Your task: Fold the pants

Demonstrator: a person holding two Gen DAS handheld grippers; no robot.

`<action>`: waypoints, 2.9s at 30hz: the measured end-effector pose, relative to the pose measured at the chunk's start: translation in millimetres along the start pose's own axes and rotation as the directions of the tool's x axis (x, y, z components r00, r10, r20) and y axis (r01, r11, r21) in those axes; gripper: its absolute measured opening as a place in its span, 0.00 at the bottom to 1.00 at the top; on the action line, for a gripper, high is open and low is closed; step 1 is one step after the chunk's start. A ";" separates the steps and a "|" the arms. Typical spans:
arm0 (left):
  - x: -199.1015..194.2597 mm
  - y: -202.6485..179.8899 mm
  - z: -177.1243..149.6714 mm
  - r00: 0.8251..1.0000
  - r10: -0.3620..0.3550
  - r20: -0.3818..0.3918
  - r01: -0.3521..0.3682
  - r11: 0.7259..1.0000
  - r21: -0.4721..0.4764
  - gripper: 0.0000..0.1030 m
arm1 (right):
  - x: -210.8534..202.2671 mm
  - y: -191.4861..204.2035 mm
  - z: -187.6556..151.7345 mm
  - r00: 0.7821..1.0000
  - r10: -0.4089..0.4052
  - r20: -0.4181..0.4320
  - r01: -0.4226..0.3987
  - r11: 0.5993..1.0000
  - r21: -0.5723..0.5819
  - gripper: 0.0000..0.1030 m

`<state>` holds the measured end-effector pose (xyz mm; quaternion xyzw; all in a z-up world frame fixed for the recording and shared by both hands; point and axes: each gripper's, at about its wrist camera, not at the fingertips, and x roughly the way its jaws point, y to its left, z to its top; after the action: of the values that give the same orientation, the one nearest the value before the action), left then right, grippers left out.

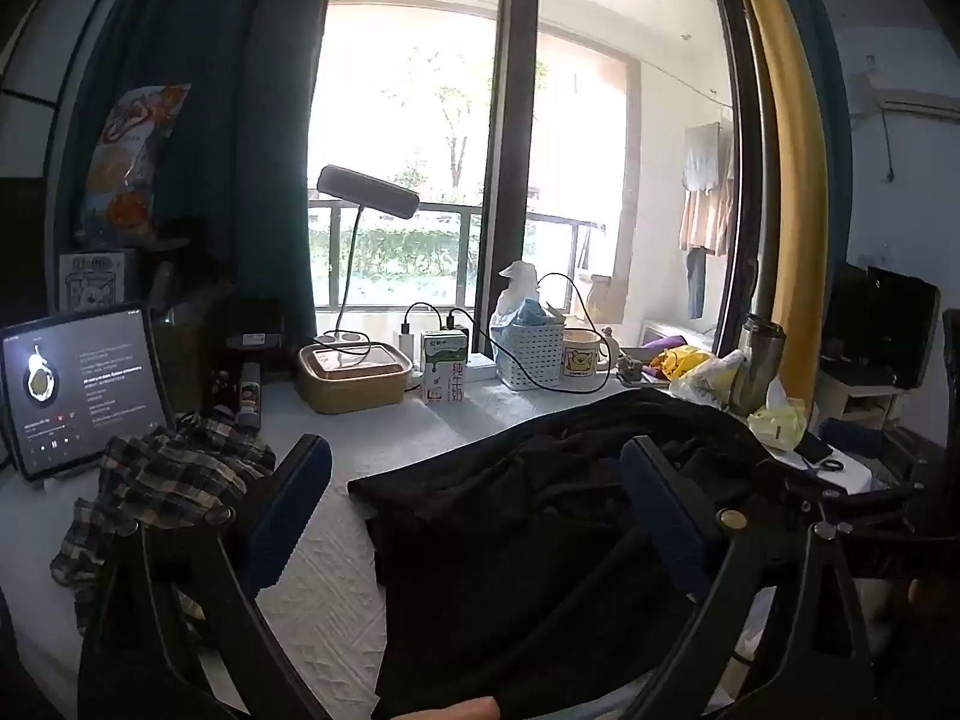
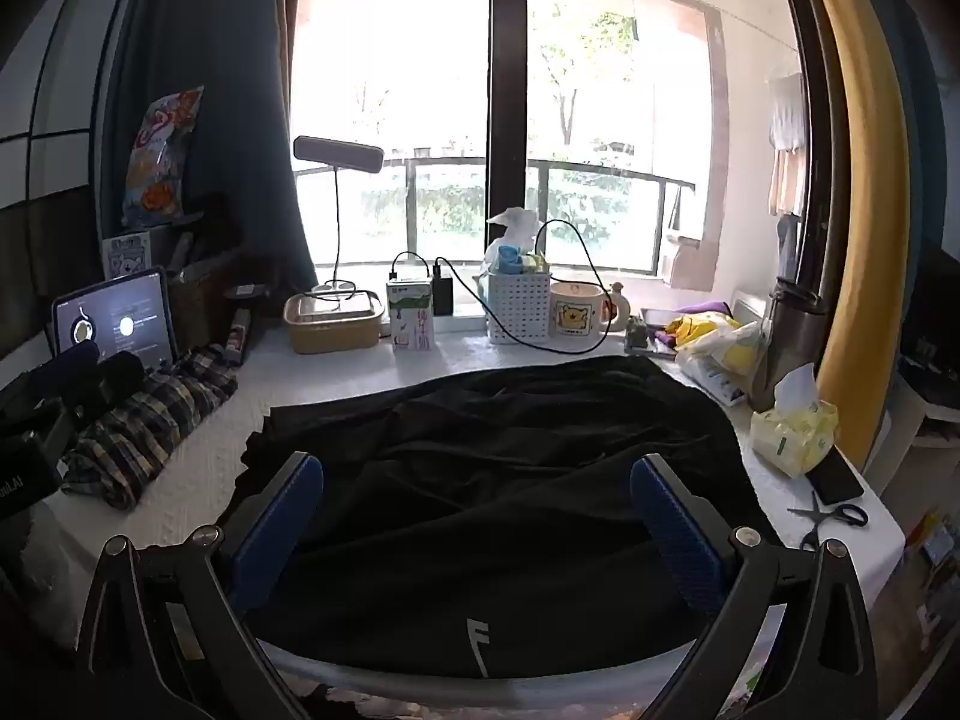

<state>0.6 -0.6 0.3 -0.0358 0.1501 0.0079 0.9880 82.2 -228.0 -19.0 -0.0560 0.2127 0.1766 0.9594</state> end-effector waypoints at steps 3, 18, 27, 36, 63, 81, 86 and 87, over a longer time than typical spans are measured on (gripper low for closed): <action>1.7 0.4 1.2 1.000 0.000 0.007 0.000 1.000 -0.012 0.94 | -2.3 0.7 -0.5 1.000 -0.002 -0.002 0.002 1.000 -0.003 1.00; -8.0 -2.4 0.2 0.999 -0.012 0.034 0.013 1.000 -0.018 0.94 | -12.3 -4.8 5.6 1.000 -0.025 0.015 0.025 1.000 -0.007 1.00; -9.7 -1.0 0.7 0.999 -0.012 0.034 0.013 1.000 -0.026 0.94 | -15.3 -14.0 12.4 0.999 -0.028 0.032 0.028 1.000 0.002 1.00; -10.6 4.1 1.0 0.999 -0.005 0.037 0.007 0.999 -0.043 0.94 | -20.1 -7.0 8.9 0.998 -0.034 0.045 0.034 0.999 -0.004 1.00; -12.9 5.8 1.7 0.999 -0.005 0.043 0.007 0.999 -0.050 0.94 | -22.0 -5.5 13.3 0.998 -0.030 0.054 0.031 0.999 -0.010 1.00; -13.5 5.5 2.2 0.999 -0.012 0.043 0.013 0.999 -0.034 0.94 | -22.0 -0.3 8.5 0.998 -0.030 0.049 0.030 0.999 -0.012 1.00; -12.5 6.9 3.3 0.999 -0.009 0.045 0.011 0.999 -0.034 0.94 | -19.0 0.3 9.1 0.999 -0.026 0.040 0.026 1.000 -0.015 1.00; -12.6 7.0 3.3 0.999 -0.009 0.045 0.011 0.999 -0.034 0.94 | -19.0 0.2 9.0 0.999 -0.025 0.040 0.026 1.000 -0.014 1.00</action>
<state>-10.6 6.5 6.7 -0.0530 0.1276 0.0063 0.9904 69.6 -232.1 -2.7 -0.0620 0.1915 0.1669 0.9652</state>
